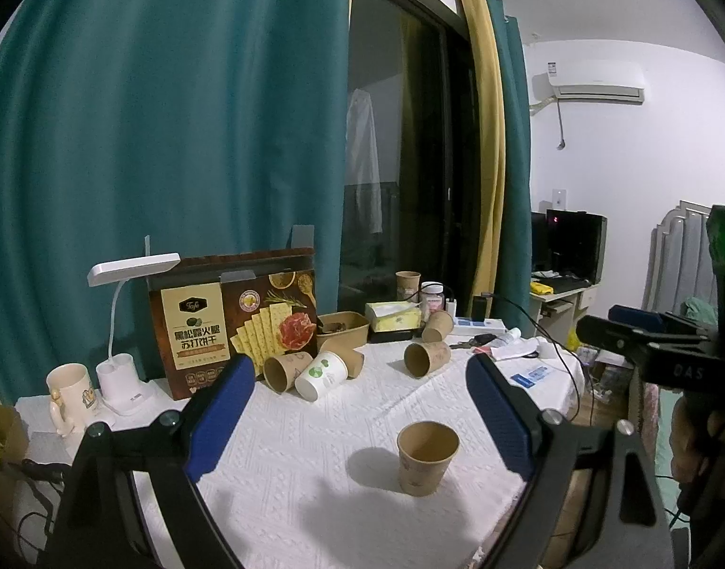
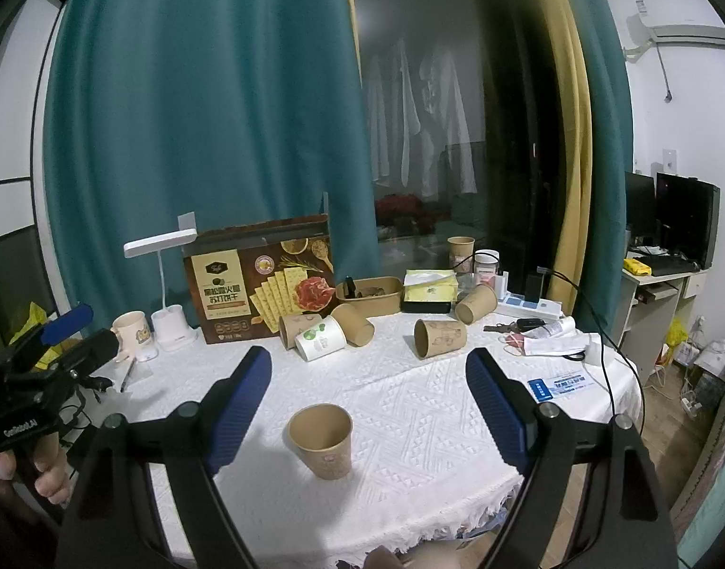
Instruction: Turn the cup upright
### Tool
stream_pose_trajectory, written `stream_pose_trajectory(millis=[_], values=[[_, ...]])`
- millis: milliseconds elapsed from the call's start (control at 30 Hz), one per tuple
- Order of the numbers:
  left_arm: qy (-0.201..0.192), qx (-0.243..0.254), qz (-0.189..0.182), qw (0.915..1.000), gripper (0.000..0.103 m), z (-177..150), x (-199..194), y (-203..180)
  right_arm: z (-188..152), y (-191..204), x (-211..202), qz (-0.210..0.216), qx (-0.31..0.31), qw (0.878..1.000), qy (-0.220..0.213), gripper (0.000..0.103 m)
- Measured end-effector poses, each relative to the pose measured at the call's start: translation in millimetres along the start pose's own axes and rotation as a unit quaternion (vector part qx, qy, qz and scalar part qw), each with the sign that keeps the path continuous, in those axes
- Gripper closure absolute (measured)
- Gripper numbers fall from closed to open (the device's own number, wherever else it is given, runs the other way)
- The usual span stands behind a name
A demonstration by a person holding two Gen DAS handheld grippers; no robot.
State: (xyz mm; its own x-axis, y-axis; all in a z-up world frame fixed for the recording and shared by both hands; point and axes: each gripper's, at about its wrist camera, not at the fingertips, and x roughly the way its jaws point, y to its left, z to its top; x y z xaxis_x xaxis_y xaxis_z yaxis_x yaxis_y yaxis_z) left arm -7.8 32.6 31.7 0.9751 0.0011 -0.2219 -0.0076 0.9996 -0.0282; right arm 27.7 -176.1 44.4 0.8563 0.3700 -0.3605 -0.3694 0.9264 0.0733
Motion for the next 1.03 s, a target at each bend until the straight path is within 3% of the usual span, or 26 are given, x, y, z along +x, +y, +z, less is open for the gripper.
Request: stream_pose_trajectory(millis=[1033], values=[[0.004, 0.001, -0.001, 1.0000, 0.012, -0.1, 0.5, -6.3, -2.8, -0.9, -0.6, -0.005, -0.001, 1.000, 0.001, 0.021]])
